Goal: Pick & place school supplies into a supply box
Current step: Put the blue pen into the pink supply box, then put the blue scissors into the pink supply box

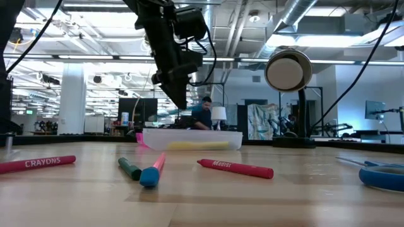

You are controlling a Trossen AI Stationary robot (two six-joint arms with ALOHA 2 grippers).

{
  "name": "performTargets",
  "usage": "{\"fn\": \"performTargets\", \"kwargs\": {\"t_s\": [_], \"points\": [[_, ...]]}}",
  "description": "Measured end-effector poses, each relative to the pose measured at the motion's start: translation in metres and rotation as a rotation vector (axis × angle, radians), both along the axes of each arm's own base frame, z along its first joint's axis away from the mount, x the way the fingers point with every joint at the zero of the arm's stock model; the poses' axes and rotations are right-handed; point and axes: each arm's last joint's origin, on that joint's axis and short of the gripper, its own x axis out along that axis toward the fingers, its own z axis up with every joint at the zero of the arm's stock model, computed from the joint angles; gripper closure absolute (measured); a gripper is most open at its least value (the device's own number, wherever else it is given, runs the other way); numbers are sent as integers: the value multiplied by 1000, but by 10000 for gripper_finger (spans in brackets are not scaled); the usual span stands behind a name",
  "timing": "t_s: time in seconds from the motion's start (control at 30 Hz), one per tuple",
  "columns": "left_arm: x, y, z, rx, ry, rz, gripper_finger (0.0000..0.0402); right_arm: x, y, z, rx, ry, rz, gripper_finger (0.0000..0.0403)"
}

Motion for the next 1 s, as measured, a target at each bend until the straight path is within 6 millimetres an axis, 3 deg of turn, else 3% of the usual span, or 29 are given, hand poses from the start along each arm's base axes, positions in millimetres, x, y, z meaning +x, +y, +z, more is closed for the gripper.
{"fn": "performTargets", "kwargs": {"t_s": [0.27,0.4,0.6,0.83,1.0], "points": [[2,0,1,13,-13,-48,285,8,-9,-4,74,4,-104,361],[2,-4,4,-118,-46,-149,269,10,-13,-12,154,29,-217,361],[-6,-36,33,-271,-153,-378,268,26,-10,-33,272,58,-380,361],[-50,-81,85,-237,-256,-637,278,54,4,-67,369,133,-490,361],[-97,-93,96,-187,-290,-640,280,90,11,-102,417,230,-468,361]]}}
